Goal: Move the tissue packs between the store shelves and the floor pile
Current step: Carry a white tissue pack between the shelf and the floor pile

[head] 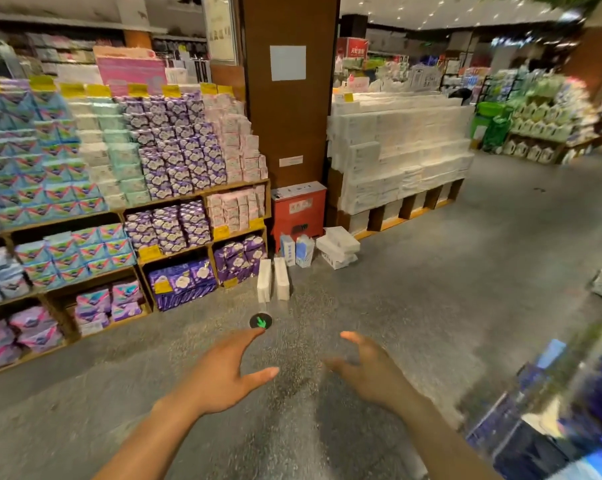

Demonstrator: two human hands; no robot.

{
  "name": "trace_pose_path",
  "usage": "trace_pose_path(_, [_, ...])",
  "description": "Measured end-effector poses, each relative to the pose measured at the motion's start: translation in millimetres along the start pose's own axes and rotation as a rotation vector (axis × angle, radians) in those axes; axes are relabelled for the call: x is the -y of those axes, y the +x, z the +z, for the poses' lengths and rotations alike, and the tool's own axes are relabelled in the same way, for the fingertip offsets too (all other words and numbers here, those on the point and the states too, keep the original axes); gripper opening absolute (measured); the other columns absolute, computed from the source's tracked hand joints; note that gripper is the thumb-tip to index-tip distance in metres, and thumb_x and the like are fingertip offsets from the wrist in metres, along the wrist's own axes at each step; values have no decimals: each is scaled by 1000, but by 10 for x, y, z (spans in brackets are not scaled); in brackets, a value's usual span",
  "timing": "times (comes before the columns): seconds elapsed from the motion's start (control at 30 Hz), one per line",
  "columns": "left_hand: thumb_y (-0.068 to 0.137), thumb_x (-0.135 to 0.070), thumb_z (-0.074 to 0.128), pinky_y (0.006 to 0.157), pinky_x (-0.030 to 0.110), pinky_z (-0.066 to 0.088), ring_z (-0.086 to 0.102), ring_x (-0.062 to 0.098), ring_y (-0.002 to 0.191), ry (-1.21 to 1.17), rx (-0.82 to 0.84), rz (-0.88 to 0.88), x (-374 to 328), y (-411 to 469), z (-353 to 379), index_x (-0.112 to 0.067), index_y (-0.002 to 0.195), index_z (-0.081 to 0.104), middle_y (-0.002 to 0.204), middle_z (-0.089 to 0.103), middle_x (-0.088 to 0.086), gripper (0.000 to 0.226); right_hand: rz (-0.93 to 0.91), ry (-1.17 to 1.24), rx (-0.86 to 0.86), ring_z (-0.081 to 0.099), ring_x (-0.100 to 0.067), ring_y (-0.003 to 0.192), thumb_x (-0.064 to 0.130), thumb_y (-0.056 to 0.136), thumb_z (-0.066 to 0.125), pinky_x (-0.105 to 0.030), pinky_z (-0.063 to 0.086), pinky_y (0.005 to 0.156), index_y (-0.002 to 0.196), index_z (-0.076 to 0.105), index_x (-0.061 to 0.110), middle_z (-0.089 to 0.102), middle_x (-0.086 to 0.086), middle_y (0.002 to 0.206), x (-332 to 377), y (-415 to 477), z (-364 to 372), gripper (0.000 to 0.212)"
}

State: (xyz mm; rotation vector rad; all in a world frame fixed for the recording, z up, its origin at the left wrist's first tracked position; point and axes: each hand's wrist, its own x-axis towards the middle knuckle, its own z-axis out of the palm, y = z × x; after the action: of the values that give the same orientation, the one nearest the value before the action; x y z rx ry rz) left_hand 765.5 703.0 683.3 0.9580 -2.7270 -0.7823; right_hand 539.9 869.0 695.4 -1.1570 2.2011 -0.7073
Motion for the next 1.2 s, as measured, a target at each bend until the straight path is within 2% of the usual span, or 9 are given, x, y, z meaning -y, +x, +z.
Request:
trace_pose_path(0.1, [79,-78,53,111,21,28,39,6,138,-12,2,1,294,719,-80,-38,152,30,155,39,-12,87,18,-16,5,42,-18,140,61,91,61,-27,38,102,154,34,26,38,-1,158,62,740,4,77])
trace_pose_path(0.27, [65,-94,40,108,26,36,45,10,134,-11,31,35,784,2094,-340,-38,152,31,153,42,-11,104,64,4,-47,43,-20,140,57,92,62,-31,38,106,152,37,23,40,0,157,240,1987,-145,73])
trace_pose_path(0.4, [78,-81,51,109,25,35,42,11,138,-6,94,107,955,3167,-594,-35,153,30,157,37,-11,91,106,28,-82,43,-20,141,59,91,61,-32,37,109,151,39,23,43,1,155,375,2858,-403,73])
trace_pose_path(0.5, [81,-78,52,113,28,34,38,11,142,13,144,143,1021,3926,-694,-35,154,27,159,34,-12,88,174,93,-65,58,-18,122,51,94,62,-26,48,99,151,37,21,45,9,142,353,3470,-613,69])
trace_pose_path(0.57, [82,-77,52,113,29,35,38,11,141,7,176,158,1042,4411,-669,-36,155,26,159,34,-11,87,196,105,-77,59,-12,115,61,89,60,-21,50,91,150,38,22,48,7,143,247,3831,-728,76])
trace_pose_path(0.67, [84,-75,53,113,28,34,39,12,140,22,206,177,1022,5201,-540,-35,155,25,159,34,-9,87,196,72,-114,50,-14,133,86,73,49,-21,39,99,149,43,22,50,3,149,-52,4433,-968,99])
trace_pose_path(0.83, [74,-88,45,113,25,31,39,12,140,10,245,191,870,6614,-232,-30,154,30,157,39,-5,101,245,107,-121,42,-22,142,76,79,52,-32,37,110,152,38,21,42,-4,157,-624,5614,-1623,93])
trace_pose_path(0.93, [65,-97,36,111,21,29,39,11,140,-34,228,159,706,7436,-215,-29,154,31,156,40,-6,112,245,99,-128,44,-23,140,60,93,56,-31,37,105,152,37,19,41,-4,157,-882,6384,-2235,75])
trace_pose_path(1.2, [62,-101,35,114,34,37,43,14,139,-85,170,81,558,9173,-103,-30,153,35,154,43,-5,115,247,58,-136,44,-22,138,59,93,60,-33,38,104,149,41,22,42,-1,156,-1264,8015,-3413,70])
